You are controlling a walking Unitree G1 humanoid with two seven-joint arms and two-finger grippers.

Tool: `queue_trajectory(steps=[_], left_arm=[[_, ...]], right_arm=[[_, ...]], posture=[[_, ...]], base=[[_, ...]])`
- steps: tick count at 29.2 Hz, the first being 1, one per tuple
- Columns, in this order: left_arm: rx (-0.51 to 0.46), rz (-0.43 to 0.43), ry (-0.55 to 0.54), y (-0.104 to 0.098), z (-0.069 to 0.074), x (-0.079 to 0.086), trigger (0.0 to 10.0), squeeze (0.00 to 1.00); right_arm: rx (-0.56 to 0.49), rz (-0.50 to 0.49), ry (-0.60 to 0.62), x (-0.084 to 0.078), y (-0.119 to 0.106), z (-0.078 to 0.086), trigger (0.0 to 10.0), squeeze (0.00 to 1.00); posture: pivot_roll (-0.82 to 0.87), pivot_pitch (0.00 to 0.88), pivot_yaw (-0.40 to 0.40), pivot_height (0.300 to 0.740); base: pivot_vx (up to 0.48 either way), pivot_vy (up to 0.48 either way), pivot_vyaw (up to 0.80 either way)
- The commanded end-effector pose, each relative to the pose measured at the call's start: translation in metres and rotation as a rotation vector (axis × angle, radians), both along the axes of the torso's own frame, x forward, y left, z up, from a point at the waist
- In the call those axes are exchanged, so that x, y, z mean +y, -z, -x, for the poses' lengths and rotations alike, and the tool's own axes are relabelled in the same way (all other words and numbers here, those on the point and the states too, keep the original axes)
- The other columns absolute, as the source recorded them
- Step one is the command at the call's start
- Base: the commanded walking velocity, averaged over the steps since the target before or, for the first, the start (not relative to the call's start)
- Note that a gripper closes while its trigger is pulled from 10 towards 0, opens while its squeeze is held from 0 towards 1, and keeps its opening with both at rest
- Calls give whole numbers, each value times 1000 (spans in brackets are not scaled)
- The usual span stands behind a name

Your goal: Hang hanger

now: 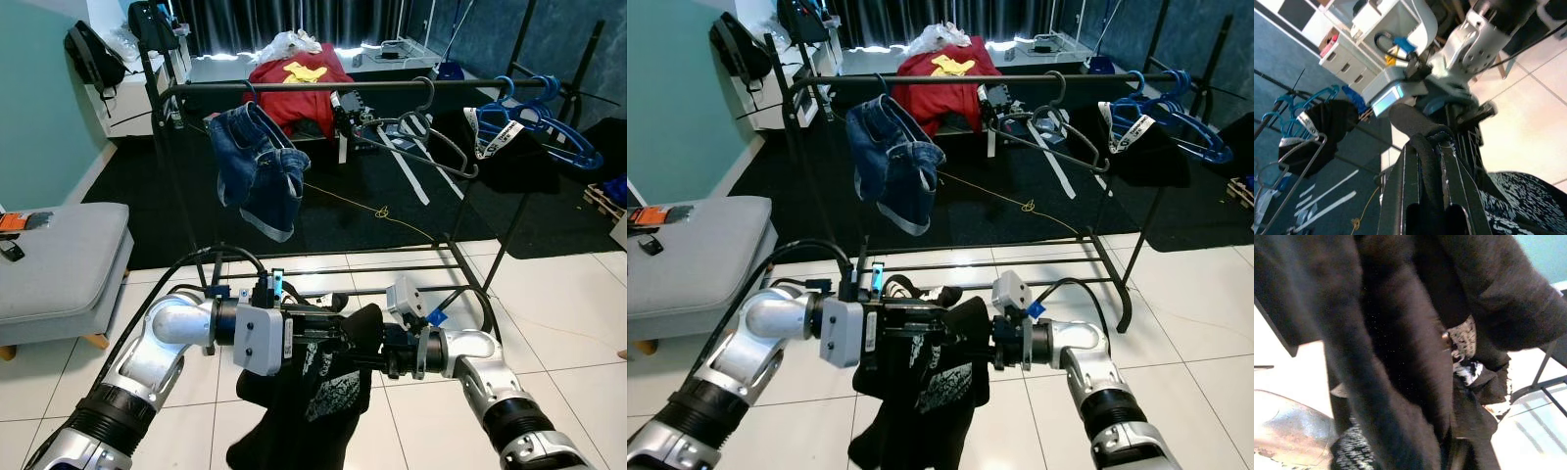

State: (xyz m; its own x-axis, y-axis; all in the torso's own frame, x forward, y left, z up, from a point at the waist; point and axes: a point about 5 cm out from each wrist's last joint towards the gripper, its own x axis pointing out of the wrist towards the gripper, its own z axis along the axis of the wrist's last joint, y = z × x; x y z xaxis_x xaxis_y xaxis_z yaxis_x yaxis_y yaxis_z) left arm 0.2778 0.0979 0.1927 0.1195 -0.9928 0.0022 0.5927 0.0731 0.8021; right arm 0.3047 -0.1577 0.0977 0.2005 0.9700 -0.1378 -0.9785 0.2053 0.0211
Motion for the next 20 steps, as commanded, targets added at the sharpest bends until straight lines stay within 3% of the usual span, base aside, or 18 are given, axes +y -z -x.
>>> queue_trajectory(steps=[1, 6, 10, 11, 18, 19, 20], left_arm=[[-43, -35, -46, -2, -6, 8, 10000, 0], [-46, -71, -127, 1, -15, 16, 10000, 0], [-20, -100, -257, 9, -25, 29, 10000, 0], [-1, -108, -321, 13, -29, 36, 10000, 1000], [34, -94, -473, 19, -38, 49, 10000, 1000], [39, -77, -514, 18, -40, 52, 10000, 176], [39, -77, -514, 18, -40, 52, 10000, 176]], right_arm=[[0, -4, 26, -3, 3, 2, 0, 0], [-13, -13, 71, -8, 2, 2, 0, 0], [-35, -57, 161, -16, -4, 1, 0, 0], [-48, -83, 199, -19, -7, 1, 0, 0], [-82, -120, 263, -24, -13, 2, 0, 0], [-94, -93, 271, -26, -11, 3, 0, 0], [-94, -93, 271, -26, -11, 3, 0, 0]], posture=[[84, 52, 26, 740], [81, 53, 27, 740], [76, 57, 29, 740], [75, 61, 30, 740], [70, 61, 36, 740], [69, 63, 38, 740], [69, 63, 38, 740]], base=[[0, 0, 0], [0, 0, 0], [0, 0, 0], [0, 0, 0], [0, 0, 0], [0, 0, 0], [0, 0, 0]])
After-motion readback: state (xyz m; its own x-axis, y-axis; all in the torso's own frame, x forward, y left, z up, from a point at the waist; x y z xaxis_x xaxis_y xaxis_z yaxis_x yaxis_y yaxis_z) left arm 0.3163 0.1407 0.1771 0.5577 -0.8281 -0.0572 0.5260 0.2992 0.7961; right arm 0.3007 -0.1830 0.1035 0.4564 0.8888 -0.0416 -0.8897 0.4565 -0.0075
